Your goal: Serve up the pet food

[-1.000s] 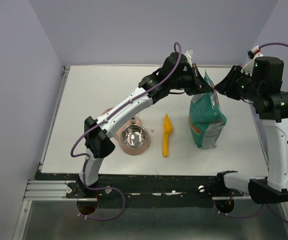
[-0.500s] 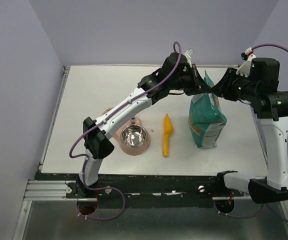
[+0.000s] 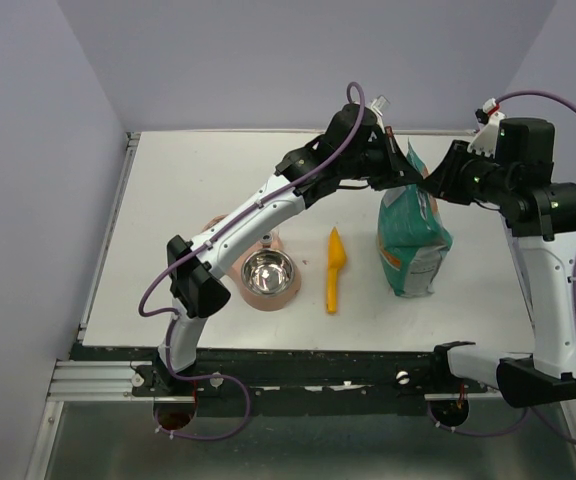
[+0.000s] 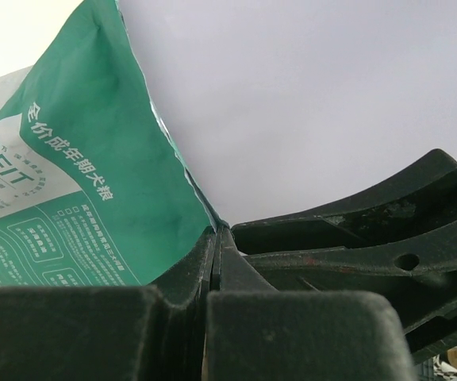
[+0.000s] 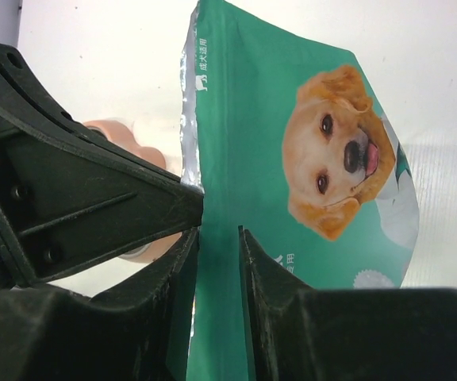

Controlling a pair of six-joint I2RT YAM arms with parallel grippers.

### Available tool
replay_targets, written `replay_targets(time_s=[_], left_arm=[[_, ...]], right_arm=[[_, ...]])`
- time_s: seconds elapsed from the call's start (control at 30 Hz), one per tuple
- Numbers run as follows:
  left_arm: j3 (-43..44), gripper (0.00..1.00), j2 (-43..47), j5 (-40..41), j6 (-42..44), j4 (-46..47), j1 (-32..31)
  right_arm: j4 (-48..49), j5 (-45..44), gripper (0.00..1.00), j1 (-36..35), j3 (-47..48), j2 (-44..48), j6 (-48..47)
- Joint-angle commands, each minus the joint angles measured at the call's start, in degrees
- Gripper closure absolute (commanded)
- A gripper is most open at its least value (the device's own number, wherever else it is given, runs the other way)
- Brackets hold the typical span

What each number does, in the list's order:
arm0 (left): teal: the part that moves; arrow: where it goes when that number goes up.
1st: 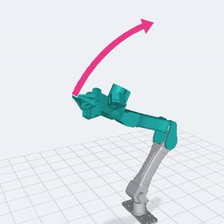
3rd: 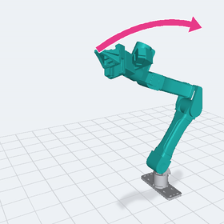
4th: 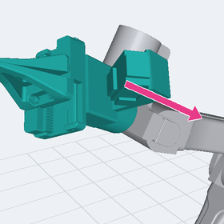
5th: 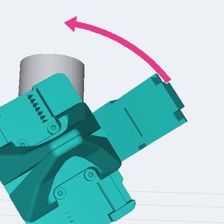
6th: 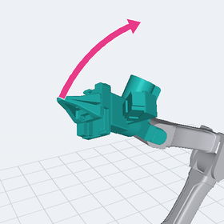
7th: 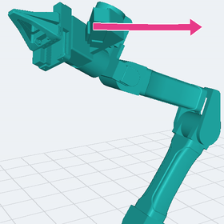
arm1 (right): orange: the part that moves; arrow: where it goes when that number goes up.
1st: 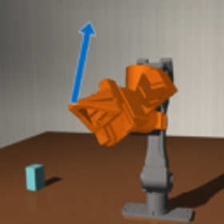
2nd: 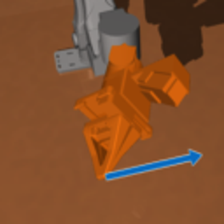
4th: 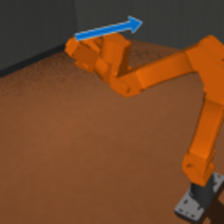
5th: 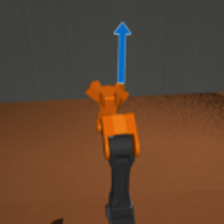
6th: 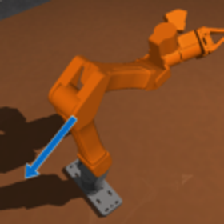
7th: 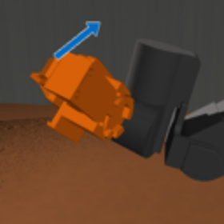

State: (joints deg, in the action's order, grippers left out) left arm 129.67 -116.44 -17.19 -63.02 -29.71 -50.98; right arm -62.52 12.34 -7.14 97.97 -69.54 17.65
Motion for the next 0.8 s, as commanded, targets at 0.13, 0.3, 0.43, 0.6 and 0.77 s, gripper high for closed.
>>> replay_targets(time_s=[0.13,0.3,0.43,0.6,0.77], left_arm=[[3.6,1.00,-0.9,2.2,1.0,-1.5,-1.3],[3.7,1.00,-0.6,4.3,3.1,-4.2,-1.6],[6.2,1.00,-1.3,6.2,6.8,-7.7,-1.7],[7.2,1.00,-2.3,7.2,8.3,-12.1,-1.8],[5.6,1.00,-0.6,8.6,10.6,-13.8,-1.8]], right_arm=[[-0.5,-0.2,0.78,-0.1,1.0,-1.1,-1.7],[-2.0,-8.3,0.99,-0.2,1.9,-0.8,-2.4],[-2.2,-13.7,0.99,-0.2,2.2,-0.6,-2.1],[-4.0,-24.6,0.99,-1.5,5.3,-1.0,-2.8],[-4.7,-26.6,0.99,-2.9,5.1,-1.0,-3.2]])
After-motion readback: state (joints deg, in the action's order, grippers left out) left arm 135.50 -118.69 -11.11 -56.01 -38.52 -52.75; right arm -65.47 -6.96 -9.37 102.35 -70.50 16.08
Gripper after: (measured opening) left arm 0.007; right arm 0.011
